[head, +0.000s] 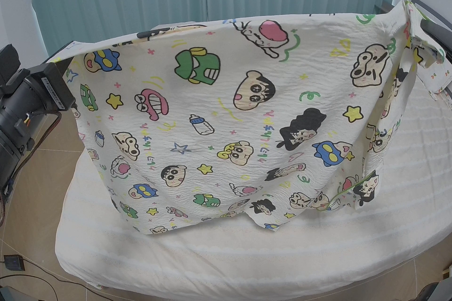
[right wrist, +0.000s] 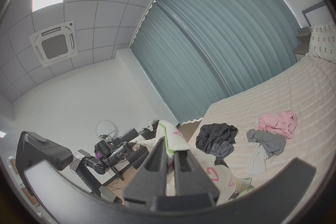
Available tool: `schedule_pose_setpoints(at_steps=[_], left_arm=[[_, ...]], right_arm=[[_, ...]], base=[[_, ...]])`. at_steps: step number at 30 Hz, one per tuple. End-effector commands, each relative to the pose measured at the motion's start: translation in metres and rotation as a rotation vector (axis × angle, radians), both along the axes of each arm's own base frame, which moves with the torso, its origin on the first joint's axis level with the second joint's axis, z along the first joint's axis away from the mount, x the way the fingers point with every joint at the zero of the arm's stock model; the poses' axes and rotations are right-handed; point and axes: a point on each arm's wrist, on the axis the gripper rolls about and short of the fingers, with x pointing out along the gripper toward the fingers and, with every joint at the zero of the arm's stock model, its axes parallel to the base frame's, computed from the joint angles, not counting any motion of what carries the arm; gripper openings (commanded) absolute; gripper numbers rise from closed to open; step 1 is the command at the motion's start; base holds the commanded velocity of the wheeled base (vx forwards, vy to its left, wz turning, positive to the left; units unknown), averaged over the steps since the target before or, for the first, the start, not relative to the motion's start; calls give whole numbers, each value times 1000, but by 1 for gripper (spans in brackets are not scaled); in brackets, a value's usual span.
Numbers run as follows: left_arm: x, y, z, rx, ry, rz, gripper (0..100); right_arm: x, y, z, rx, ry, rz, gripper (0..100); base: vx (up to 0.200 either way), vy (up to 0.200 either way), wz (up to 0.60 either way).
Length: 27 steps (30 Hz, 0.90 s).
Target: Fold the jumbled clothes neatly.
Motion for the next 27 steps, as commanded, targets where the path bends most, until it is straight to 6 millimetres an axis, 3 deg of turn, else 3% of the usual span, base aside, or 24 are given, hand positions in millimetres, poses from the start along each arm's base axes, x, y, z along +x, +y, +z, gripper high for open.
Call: schedule_pose_setpoints(at_steps=[1,27], left_arm=[[1,-1,-1,2,3,0,0],[5,-3,6,-7,-11,2,0]], right_arm=[[1,0,0,0,-1,-2,0],[8,2,3,-1,0,-15,0]], base=[[0,-200,0],[0,-200,0]])
